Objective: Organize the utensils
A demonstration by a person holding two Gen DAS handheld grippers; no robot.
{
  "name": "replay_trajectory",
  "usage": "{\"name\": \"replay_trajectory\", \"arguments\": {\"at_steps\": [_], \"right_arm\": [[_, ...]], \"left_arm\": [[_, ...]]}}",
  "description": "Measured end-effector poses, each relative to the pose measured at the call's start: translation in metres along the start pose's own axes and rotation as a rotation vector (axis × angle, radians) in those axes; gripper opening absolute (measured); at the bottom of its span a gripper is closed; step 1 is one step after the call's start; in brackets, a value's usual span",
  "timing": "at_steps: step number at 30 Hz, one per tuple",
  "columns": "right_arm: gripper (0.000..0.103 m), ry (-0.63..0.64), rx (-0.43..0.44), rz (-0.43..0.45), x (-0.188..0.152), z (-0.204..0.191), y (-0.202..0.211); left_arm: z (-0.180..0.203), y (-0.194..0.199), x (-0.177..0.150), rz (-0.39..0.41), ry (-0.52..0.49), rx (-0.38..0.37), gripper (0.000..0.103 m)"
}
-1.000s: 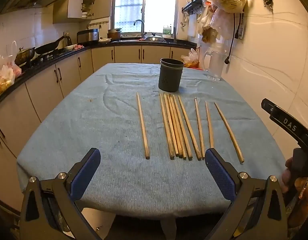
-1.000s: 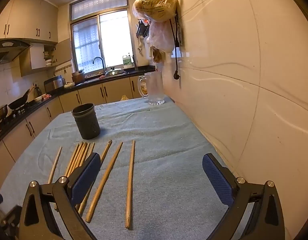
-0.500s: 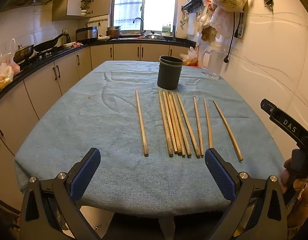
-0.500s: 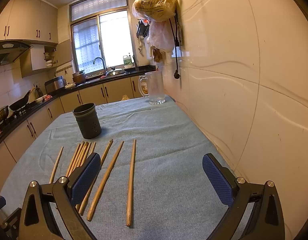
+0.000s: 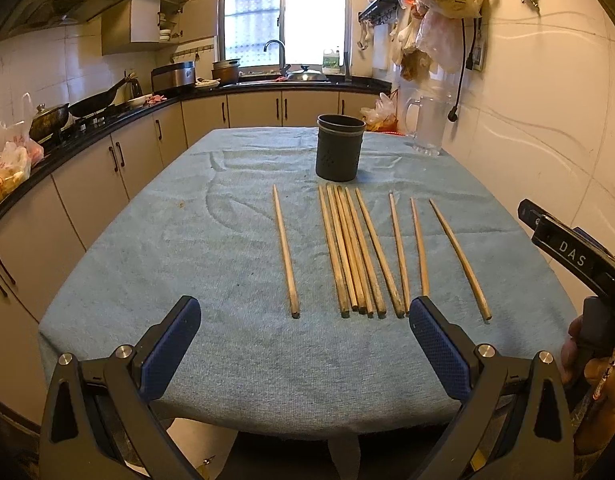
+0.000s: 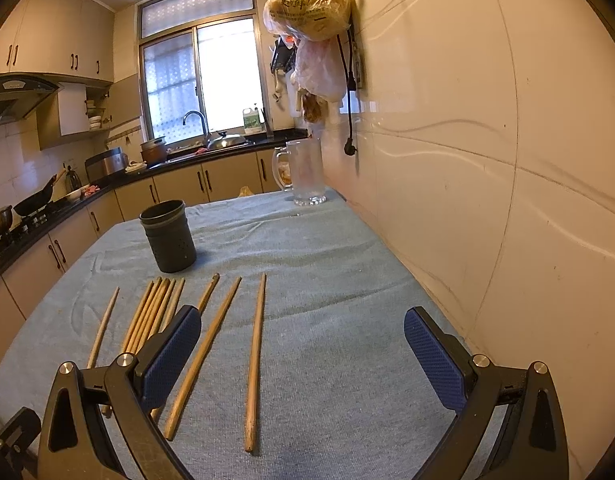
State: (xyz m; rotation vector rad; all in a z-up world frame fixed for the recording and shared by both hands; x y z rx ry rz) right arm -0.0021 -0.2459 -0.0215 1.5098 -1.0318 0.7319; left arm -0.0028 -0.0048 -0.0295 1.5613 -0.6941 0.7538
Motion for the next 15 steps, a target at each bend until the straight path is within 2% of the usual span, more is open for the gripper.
{"name": "replay_trajectory", "arguments": {"at_steps": [15], "right_arm": [[0.103,-0.014,0.021,-0.039,-0.004,0.0,-0.007]], "left_arm": [[-0.001,-0.014,-0.005,-0.042,-0.002,0.006,0.103]]}}
Point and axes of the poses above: each gripper's, at about its wrist camera, not at the fingertips, and y roughly against the way its jaws point, z to its right, x to its top, the point moved 3 cm from there along -y, roughly the way its jaws point, and after that the axes turned 9 degrees about x, right-handed, at the moved point
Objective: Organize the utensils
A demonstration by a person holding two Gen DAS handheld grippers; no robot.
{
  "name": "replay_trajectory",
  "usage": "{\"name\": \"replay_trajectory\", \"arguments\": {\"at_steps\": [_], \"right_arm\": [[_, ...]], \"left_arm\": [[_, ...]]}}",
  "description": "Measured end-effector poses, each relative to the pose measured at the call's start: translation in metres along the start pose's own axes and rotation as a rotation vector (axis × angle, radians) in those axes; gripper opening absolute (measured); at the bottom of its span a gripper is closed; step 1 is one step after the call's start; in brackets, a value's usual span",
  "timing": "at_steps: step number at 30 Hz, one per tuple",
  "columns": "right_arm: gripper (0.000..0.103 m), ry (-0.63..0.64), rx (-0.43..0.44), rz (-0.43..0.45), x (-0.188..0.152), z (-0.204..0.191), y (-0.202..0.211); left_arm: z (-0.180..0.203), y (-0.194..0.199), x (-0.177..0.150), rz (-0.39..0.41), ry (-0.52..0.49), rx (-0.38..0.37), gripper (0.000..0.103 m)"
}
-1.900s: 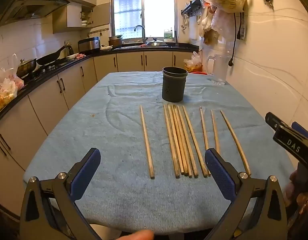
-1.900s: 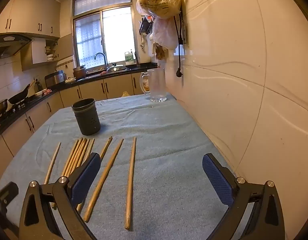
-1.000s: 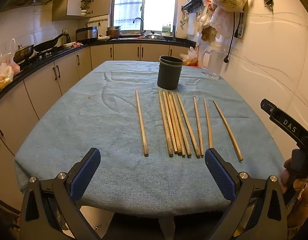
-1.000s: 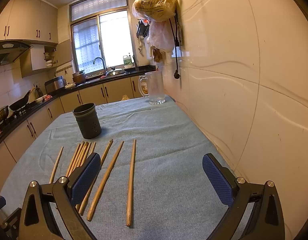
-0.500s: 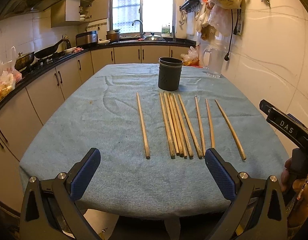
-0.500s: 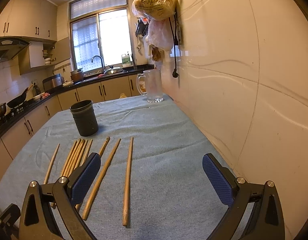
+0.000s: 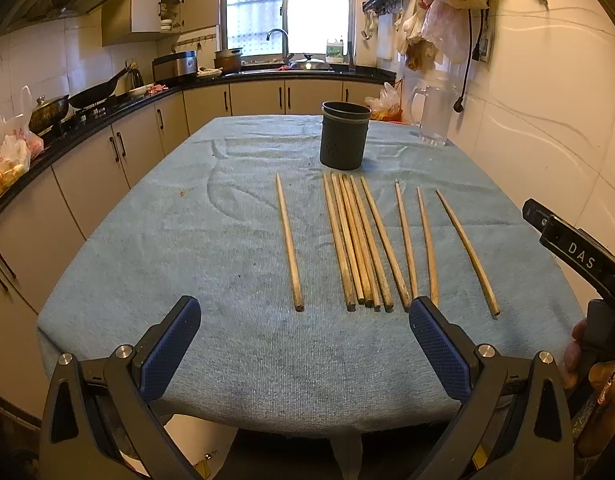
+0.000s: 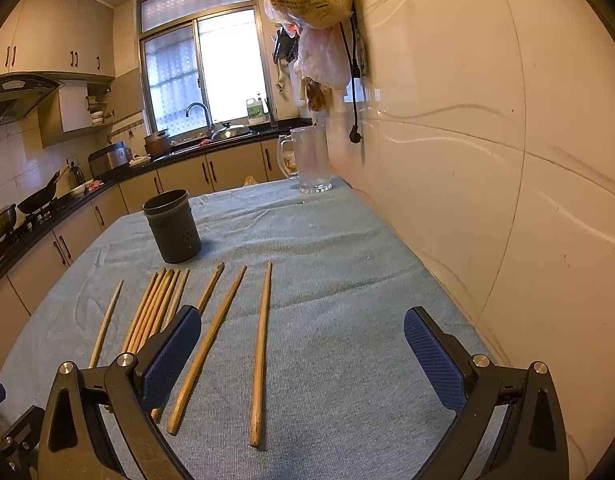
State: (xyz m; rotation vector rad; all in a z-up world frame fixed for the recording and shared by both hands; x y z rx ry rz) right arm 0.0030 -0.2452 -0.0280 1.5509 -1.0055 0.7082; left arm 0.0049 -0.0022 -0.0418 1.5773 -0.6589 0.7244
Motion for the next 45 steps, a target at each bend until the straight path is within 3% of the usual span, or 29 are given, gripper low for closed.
{"name": "replay_trajectory", "arguments": {"at_steps": [17,24,29,31,33,35,37,39,42,45], "right_arm": [[0.103,0.001,0.003,-0.038,-0.007,-0.002,-0.014],[0.103,0.03,0.049,-0.092,0.0,-0.003,-0.028],[0.095,0.042,0.13,-0.231,0.016,0.0,-0.063],[0.081,0.027,0.164,-0.297,0.019,0.001,-0.079],[0.074,0.003,0.214,-0.387,0.023,0.003,-0.102],[0.068,-0.007,0.237,-0.458,0.025,0.004,-0.124],[0.063,0.009,0.232,-0.501,0.022,0.002,-0.142],[0.057,0.039,0.225,-0.545,0.022,-0.002,-0.161],[0.047,0.059,0.211,-0.6,0.021,-0.005,-0.184],[0.041,0.066,0.185,-0.624,0.023,-0.005,-0.204]], "left_arm": [[-0.002,-0.019,-0.001,-0.055,0.006,0.0,0.103],[-0.034,-0.027,0.037,0.011,-0.003,0.071,0.103],[-0.058,-0.047,0.077,-0.004,0.022,0.032,0.103],[-0.061,-0.069,0.093,-0.053,0.013,0.015,0.103],[-0.06,-0.095,0.108,-0.119,0.0,-0.018,0.1],[-0.054,-0.123,0.118,-0.184,-0.019,-0.029,0.09],[-0.047,-0.151,0.123,-0.255,-0.038,-0.022,0.069],[-0.04,-0.177,0.124,-0.333,-0.032,-0.039,0.062],[-0.032,-0.212,0.125,-0.426,0.008,-0.069,0.062],[-0.026,-0.229,0.125,-0.445,0.001,-0.055,0.062]]}}
Point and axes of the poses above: each gripper's, at about its wrist camera, not at the fingertips, and y roughly against the way its jaws point, z to its right, x to its top, the point moved 3 cm from there along -y, roughly the way its jaws point, and after that the axes turned 9 degrees about x, right-handed, at the moved point
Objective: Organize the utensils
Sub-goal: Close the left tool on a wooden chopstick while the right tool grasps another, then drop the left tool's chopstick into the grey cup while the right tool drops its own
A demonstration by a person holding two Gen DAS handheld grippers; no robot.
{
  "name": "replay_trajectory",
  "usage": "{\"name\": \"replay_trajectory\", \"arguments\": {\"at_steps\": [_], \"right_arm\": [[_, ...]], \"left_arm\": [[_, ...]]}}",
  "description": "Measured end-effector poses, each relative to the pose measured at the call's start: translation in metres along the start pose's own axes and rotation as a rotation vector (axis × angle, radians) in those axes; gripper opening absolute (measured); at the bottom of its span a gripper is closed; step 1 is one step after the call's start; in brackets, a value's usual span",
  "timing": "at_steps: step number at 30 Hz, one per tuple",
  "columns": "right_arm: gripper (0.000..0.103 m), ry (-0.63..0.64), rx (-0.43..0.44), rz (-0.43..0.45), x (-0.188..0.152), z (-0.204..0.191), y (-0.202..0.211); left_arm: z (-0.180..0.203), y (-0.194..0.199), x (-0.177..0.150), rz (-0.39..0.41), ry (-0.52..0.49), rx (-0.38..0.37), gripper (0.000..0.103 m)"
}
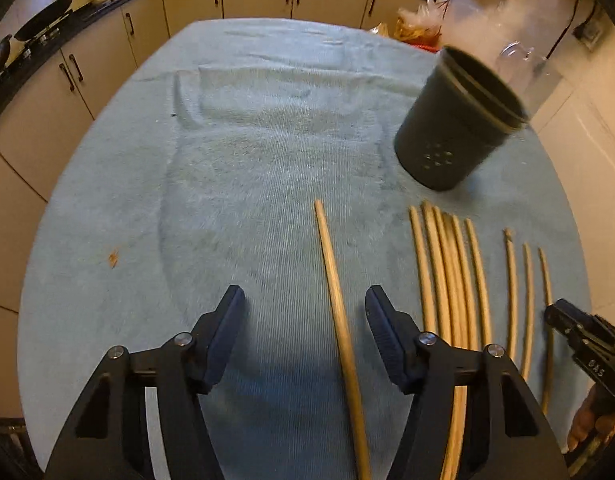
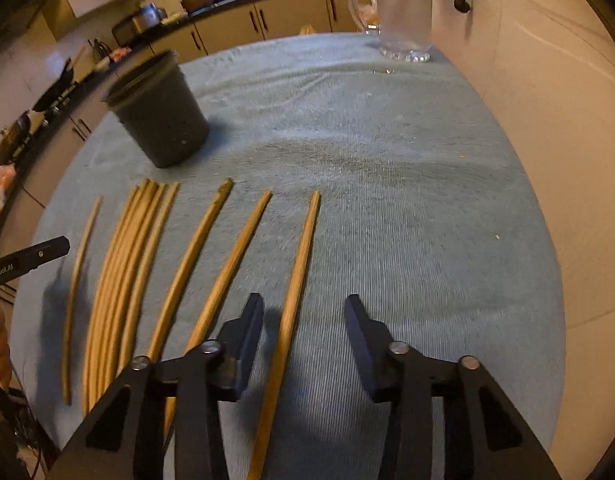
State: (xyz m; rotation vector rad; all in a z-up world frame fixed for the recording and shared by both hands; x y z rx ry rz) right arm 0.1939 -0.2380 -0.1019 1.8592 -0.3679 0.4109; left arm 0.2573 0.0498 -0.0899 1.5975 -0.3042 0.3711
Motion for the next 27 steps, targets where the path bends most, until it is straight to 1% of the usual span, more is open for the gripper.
{"name": "replay_trajectory", "arguments": {"at_steps": [2,4,7,11,14,15,16,17,18,20,21,24,27], "right_arm": [[0.04,0.004,-0.02,-0.009,0.007,0.001,-0.002],[0.038,0.011,-0.038,-0.02,0.014,0.0,-0.006],[0.038,0.034,-0.066,-0.047,0.023,-0.002,-0.01],[0.038,0.05,-0.1,-0.104,0.036,-0.005,-0.019],[0.036,0.047,-0.104,-0.153,0.049,-0.004,-0.028],[0.03,0.046,-0.104,-0.163,0.053,-0.003,-0.03],[0.013,0.048,-0.105,-0.168,0.058,-0.002,-0.032],[0.009,0.042,-0.101,-0.17,0.062,0.0,-0.034],[0.008,0.032,-0.092,-0.168,0.064,0.0,-0.034],[0.006,0.006,-0.069,-0.154,0.065,0.004,-0.031],[0.006,-0.003,-0.052,-0.139,0.065,0.005,-0.028],[0.006,-0.001,-0.012,-0.071,0.062,0.008,-0.007],[0.006,0.018,0.017,0.012,0.058,0.003,0.025]], "left_arm": [[0.005,-0.01,0.005,-0.017,-0.016,0.009,0.06],[0.011,-0.015,0.011,-0.001,-0.044,0.043,0.06],[0.016,-0.02,0.017,-0.003,-0.063,0.064,0.06],[0.018,-0.024,0.023,-0.007,-0.089,0.088,0.06],[0.021,-0.027,0.027,-0.02,-0.113,0.081,0.06],[0.021,-0.024,0.025,-0.026,-0.111,0.079,0.054],[0.02,-0.022,0.026,-0.018,-0.103,0.081,0.028],[0.019,-0.02,0.025,-0.005,-0.099,0.079,0.011],[0.017,-0.018,0.025,-0.006,-0.092,0.065,0.006],[0.014,-0.013,0.023,-0.007,-0.056,0.021,0.005],[0.013,-0.008,0.021,0.005,-0.05,0.016,0.005],[0.011,0.019,0.01,0.069,-0.056,0.015,0.005],[0.008,0.056,0.0,0.134,-0.061,-0.017,0.005]]}}
Point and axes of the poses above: each gripper's, at about its wrist camera, not at the fingertips, and y roughly against the way its jaws point, z to its right, x to its top, the point moved 3 cm from there along -y, roughly the way its jaws point, and after that the axes turned 9 degrees about x, right-handed, at the moved point
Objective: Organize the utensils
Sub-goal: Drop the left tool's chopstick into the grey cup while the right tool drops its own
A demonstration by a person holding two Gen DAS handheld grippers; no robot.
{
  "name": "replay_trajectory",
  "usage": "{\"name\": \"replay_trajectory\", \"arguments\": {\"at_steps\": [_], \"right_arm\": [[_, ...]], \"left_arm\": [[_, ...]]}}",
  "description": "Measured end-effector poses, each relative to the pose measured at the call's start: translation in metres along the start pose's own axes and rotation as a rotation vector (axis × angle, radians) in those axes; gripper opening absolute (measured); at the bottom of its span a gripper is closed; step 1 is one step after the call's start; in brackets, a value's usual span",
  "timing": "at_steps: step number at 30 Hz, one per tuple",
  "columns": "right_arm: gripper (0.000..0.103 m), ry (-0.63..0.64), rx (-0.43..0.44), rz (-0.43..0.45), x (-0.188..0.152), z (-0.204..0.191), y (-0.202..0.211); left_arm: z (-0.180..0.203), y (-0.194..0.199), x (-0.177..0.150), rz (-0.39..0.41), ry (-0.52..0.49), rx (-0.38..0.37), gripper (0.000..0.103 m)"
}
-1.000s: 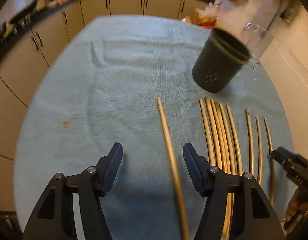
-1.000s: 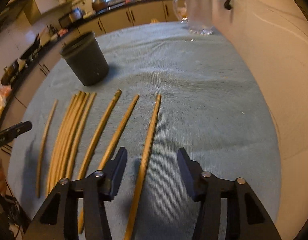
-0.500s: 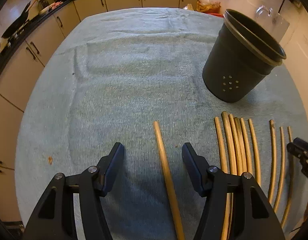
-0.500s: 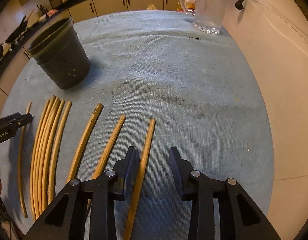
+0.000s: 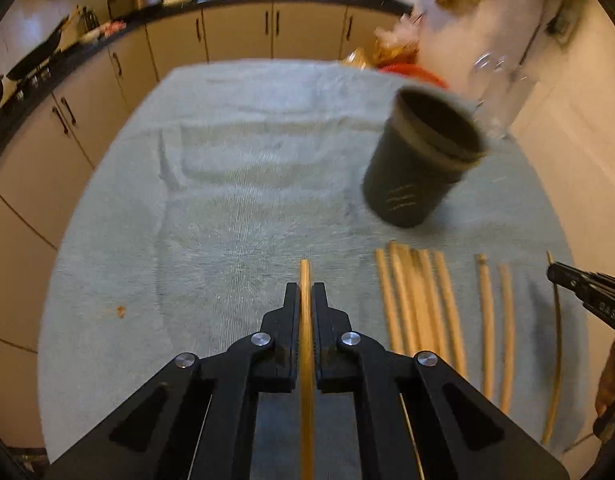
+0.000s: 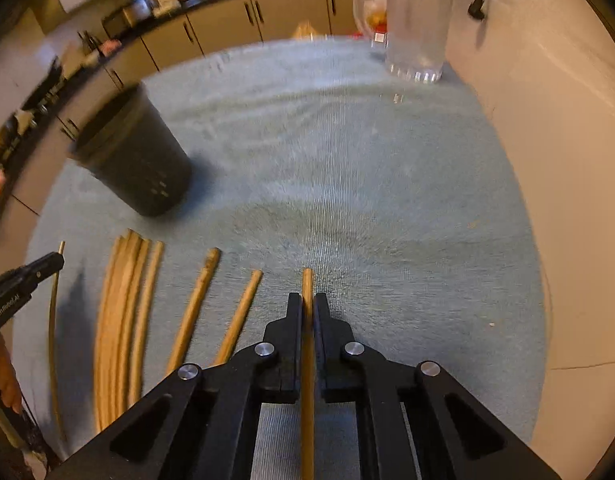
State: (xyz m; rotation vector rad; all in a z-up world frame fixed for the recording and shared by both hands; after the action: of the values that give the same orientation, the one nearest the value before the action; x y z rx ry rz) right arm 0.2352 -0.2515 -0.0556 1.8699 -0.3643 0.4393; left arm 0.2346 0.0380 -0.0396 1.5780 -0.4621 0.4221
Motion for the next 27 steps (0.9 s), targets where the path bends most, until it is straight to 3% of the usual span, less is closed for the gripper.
{"name": "replay_trajectory", "arguments": {"at_steps": [10,15,21,27], "right_arm": [[0.006,0.044,0.093,0.279,-0.019,-0.027,0.106],[0.006,0.045,0.124,0.371,-0.019,-0.037,0.145],[0.006,0.063,0.128,0.467,0.0,-0.051,0.177],[0.006,0.086,0.154,0.52,0.037,-0.071,0.191]], "left_arm": [[-0.001,0.131,-0.03,0.292,-0.052,-0.03,0.005],[0.0,0.169,-0.031,0.379,-0.045,-0.046,0.005],[-0.002,0.196,-0.001,0.463,0.016,-0.077,0.005],[0.002,0.202,0.051,0.499,0.05,-0.084,0.005]]}}
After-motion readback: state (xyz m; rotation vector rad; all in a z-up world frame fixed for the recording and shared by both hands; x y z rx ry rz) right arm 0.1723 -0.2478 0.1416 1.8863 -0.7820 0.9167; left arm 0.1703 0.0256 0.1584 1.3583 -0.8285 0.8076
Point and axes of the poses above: each gripper's, at about its wrist camera, not at the fingertips, and y roughly against the way its jaws point, z to its right, x to its top, the point moved 3 cm from there along -y, roughly the way its jaws point, and after that the axes turned 9 degrees about x, right-handed, at the moved point
